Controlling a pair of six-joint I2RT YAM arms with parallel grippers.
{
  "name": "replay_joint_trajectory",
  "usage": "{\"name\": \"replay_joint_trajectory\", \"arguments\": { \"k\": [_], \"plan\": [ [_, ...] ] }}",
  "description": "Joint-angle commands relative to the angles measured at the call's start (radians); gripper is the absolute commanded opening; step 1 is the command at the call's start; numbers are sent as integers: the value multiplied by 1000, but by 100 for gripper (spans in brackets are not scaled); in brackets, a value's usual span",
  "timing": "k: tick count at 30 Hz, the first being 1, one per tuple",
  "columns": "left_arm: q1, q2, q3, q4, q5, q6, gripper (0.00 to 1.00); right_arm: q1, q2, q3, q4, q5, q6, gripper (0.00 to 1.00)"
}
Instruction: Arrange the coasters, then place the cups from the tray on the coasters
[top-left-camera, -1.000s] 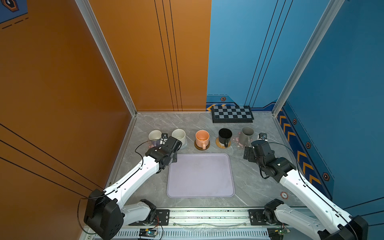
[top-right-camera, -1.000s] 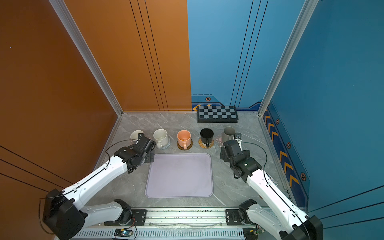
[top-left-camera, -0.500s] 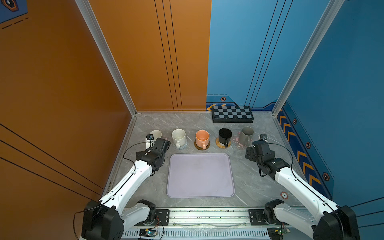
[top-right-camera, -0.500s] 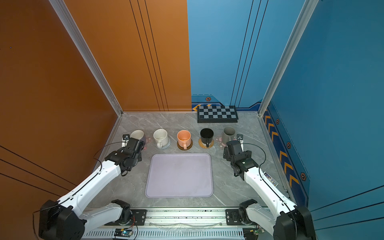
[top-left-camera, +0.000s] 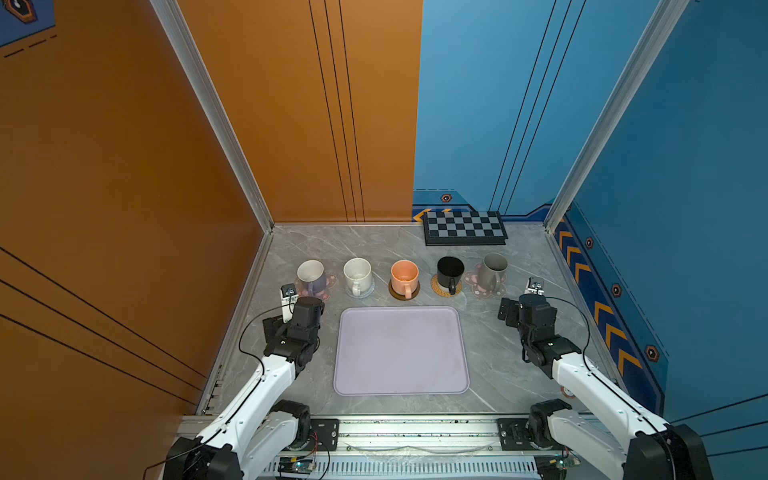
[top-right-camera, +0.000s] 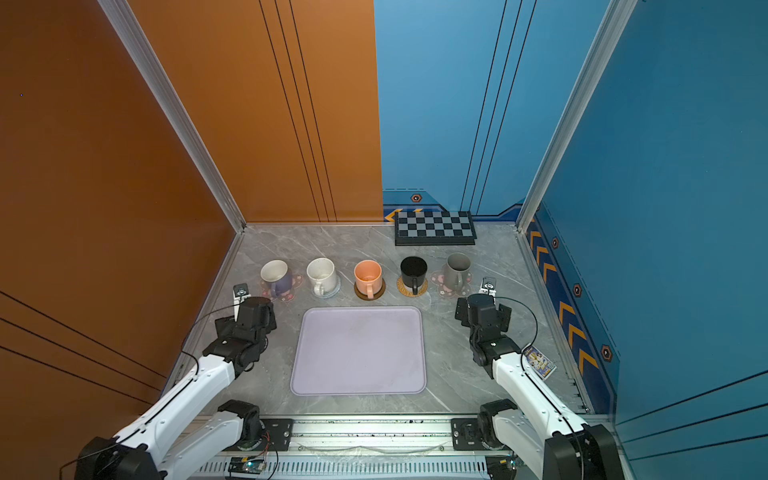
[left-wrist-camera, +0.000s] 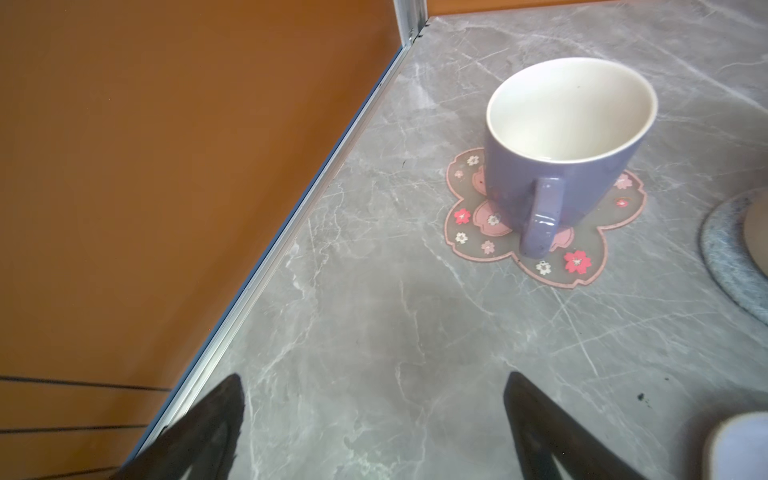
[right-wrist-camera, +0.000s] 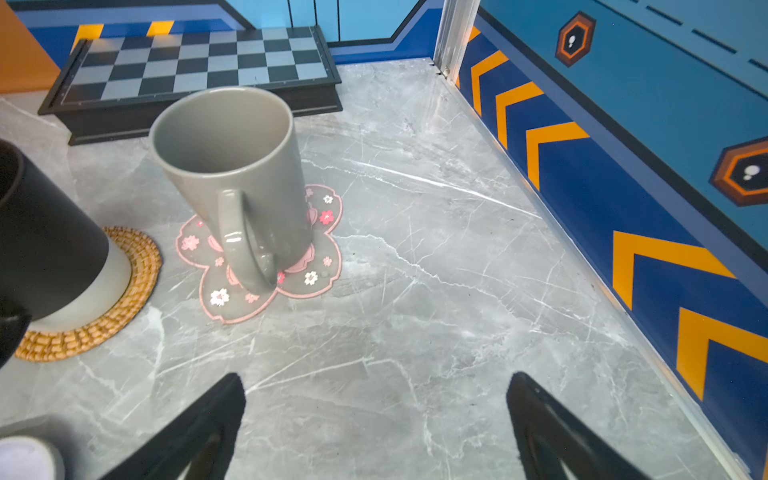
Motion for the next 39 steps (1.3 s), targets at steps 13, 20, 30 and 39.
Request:
{"name": "replay_joint_trajectory", "arguments": {
  "k": [13, 20, 30, 39],
  "plan": [
    [21, 242, -139, 718, 160, 221, 98, -110, 266, -72, 520, -68, -64, 100],
    [27, 359, -116, 857, 236, 234, 98, -144, 324, -92, 637, -148, -63, 100],
    [43, 464, -95, 985, 273, 269, 98, -227, 357, -83, 670, -274, -24, 99],
    [59, 603, -148, 1241, 292, 280, 98, -251, 429, -121, 826, -304, -32, 99]
  ]
}}
